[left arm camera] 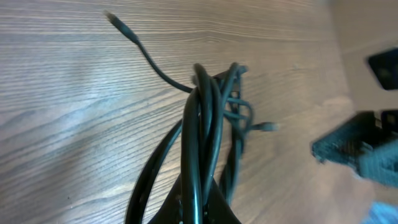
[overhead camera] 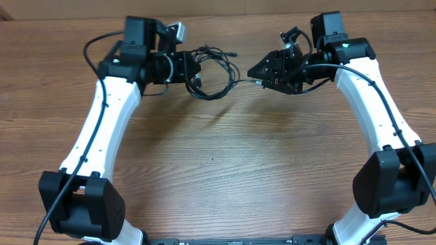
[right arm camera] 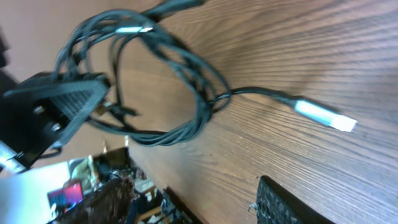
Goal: Untangle cables
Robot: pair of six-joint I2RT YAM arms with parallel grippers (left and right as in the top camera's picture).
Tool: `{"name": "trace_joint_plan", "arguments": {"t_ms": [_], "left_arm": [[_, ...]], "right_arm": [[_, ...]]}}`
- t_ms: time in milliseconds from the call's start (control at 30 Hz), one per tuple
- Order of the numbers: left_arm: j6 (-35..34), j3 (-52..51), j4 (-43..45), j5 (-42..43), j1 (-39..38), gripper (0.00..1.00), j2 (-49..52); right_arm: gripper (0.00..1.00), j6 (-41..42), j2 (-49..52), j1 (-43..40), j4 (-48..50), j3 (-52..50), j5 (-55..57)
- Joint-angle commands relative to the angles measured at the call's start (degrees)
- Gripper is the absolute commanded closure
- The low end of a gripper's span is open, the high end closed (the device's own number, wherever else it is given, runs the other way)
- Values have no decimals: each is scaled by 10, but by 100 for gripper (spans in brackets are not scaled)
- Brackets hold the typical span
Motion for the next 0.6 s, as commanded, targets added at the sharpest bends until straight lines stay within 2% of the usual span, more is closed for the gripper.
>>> {"name": "trace_joint_plan", "arguments": {"t_ms": [0,300,467,567], "left_arm": [[71,4,2,103,23,96,3],[87,4,-3,152,26,96,3],[87,4,-23,194,26,96,5],[87,3,-31,208,26,96,5]], "right_arm": [[38,79,0,28,12,11,67],[44,125,1,93,84,11,116],[49,140,1,102,133,11,44],[52,195,1,102,156,11,5]]}}
